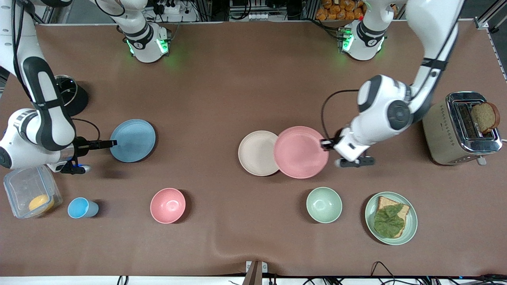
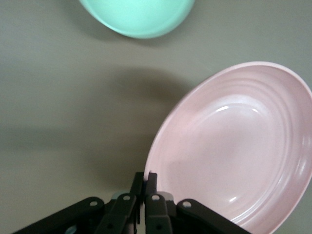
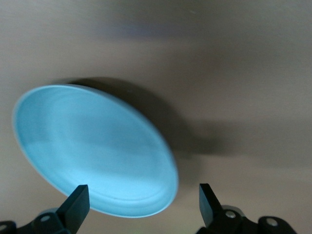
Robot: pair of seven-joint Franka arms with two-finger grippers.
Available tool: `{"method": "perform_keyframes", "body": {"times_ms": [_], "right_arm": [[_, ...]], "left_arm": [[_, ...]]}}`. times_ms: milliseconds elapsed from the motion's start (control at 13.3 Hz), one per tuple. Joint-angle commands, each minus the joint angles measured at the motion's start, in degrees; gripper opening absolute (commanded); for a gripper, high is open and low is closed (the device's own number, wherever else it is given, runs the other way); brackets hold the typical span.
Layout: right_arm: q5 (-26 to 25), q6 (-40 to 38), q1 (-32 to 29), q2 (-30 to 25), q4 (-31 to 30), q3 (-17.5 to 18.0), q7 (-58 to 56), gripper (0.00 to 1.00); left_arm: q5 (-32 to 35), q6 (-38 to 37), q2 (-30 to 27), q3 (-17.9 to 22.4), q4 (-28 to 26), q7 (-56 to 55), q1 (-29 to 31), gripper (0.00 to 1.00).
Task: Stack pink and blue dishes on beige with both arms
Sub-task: 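Carry the pink plate onto the beige plate while the right gripper reaches the blue plate, then lower the pink plate onto the beige plate while the right gripper lifts the blue plate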
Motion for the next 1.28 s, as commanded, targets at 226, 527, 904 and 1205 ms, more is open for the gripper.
{"method": "perform_keyframes", "body": {"times_ms": [226, 527, 904, 1205], "right_arm": [[1.3, 0.0, -2.2, 3.6, -0.2, 0.9, -2.4, 0.50], [1.4, -1.9, -2.1, 3.7, 0.3, 0.9, -2.3, 0.00], [3.6, -13.2, -1.2, 3.5, 4.7, 1.2, -0.7, 0.00], [5.9, -18.1, -0.3, 2.2, 6.0, 2.4, -0.4, 0.00]], "left_arm": [[-0.3, 4.4, 9.3, 0.7, 6.3, -10.9, -9.4, 0.00], [1.8, 8.7, 12.5, 0.7, 6.0, -10.8, -9.5, 0.00], [2.1, 10.0, 14.2, 0.8, 5.6, -10.7, -9.6, 0.00], [2.5, 10.1, 14.7, 0.8, 5.1, -10.7, -9.6, 0.00]]}}
